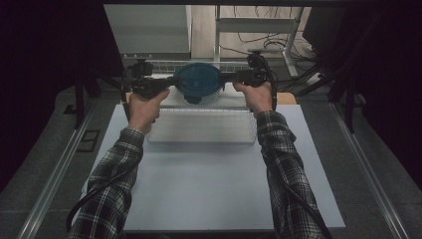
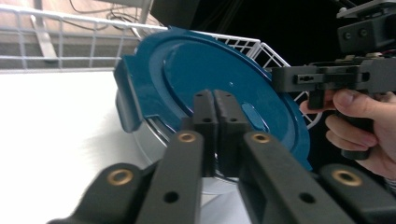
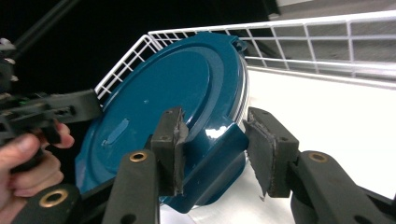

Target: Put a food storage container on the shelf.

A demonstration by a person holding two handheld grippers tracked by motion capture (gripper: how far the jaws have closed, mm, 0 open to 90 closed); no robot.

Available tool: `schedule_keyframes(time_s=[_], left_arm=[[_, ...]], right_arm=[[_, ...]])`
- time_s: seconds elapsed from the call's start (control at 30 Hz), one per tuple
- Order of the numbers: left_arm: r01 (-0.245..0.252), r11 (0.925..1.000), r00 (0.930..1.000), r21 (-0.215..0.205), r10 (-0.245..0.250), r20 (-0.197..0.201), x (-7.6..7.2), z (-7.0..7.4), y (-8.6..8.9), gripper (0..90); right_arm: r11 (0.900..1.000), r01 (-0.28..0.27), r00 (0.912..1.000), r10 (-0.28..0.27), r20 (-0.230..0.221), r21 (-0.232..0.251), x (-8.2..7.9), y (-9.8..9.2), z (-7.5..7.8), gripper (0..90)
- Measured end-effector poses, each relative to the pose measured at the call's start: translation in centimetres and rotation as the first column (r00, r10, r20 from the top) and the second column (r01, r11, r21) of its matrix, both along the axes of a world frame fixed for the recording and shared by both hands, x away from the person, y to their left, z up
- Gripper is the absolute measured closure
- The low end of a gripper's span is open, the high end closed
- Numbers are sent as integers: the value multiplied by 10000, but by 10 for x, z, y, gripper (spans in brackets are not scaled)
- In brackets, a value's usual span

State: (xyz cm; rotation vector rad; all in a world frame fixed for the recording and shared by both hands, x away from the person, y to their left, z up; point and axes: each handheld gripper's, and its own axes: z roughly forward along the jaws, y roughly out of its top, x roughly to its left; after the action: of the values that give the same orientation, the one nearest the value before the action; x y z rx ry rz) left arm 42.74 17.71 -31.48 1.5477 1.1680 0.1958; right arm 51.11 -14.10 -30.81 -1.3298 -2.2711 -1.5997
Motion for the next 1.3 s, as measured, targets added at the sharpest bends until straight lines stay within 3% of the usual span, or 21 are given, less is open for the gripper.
schedule_keyframes(time_s=[0.07,0.1,0.17,0.23,0.33,0.37,0.43,0.53,0.7,1.07,1.23,1.3], left_arm=[[-158,9996,9998,-237,161,108,-1,-1,6,827],[-311,9991,9993,-281,316,192,-2,-2,11,773],[-443,9989,9986,-180,448,293,-3,-3,16,755],[-579,9983,9977,104,575,361,-6,-6,22,723],[-572,9979,9973,319,557,470,-11,-14,27,723],[-499,9981,9972,368,477,581,-15,-17,29,712],[-505,9978,9968,430,477,640,-18,-18,29,699],[-352,9958,9944,841,266,1018,-23,-19,26,659],[-357,9845,9955,1715,200,924,-20,-22,13,730],[-438,9842,9965,1716,308,781,-8,-23,2,770],[-178,9855,9947,1685,3,1032,-20,-22,6,710],[-84,9867,9936,1626,-101,1125,-27,-23,8,646]], right_arm=[[9999,88,9998,-85,168,-134,-1,1,1,580],[9980,373,9967,-335,737,-509,-6,3,5,624],[9969,500,9943,-439,975,-607,-8,2,7,644],[9926,700,9873,-546,1494,-996,-16,2,14,752],[9912,440,9759,-158,2175,-1252,-34,1,21,887],[9886,263,9659,131,2586,-1485,-49,1,24,889],[9888,113,9647,283,2617,-1488,-52,1,23,890],[9830,-231,9617,717,2646,-1824,-65,4,15,890],[9732,-161,9648,754,2521,-2294,-68,11,0,891],[9724,569,9644,50,2645,-2261,-50,6,-4,891],[9791,384,9603,191,2784,-1998,-56,0,-2,884],[9798,244,9567,348,2889,-1987,-62,-1,-1,826]])
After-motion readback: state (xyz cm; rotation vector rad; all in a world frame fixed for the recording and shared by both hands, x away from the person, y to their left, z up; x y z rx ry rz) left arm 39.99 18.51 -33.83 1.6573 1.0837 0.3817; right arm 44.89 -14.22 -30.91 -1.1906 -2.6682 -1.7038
